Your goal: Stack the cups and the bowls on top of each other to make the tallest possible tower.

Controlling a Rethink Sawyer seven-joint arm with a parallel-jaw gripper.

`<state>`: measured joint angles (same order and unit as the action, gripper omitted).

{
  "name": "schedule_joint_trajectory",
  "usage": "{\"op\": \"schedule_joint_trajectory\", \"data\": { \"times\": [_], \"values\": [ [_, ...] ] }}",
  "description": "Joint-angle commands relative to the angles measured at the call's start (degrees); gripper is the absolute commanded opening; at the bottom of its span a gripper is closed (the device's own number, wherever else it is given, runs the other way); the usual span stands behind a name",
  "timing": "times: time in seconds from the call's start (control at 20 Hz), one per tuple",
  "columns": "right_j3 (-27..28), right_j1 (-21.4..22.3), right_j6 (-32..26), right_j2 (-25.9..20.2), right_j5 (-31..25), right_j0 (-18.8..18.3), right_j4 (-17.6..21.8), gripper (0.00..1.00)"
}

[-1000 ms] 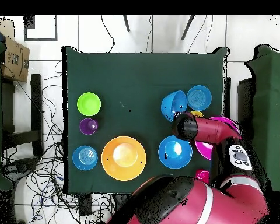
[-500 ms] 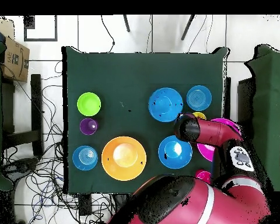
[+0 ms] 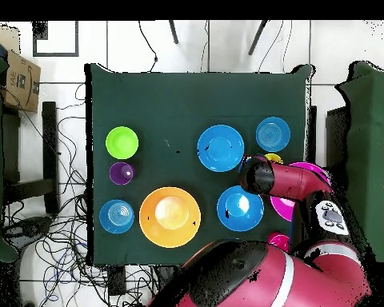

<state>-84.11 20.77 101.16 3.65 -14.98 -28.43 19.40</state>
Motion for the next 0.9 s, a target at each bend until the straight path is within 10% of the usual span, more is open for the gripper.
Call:
{"op": "schedule_joint_trajectory", "data": {
  "times": [0.05, 0.9],
  "values": [
    [-0.9, -2.2, 4.8, -3.9, -4.4, 0.2, -1.6, 0.0],
    [3.1, 0.3, 2.9, -4.1, -14.1, 1.8, -4.9, 0.0]
  ]
}}
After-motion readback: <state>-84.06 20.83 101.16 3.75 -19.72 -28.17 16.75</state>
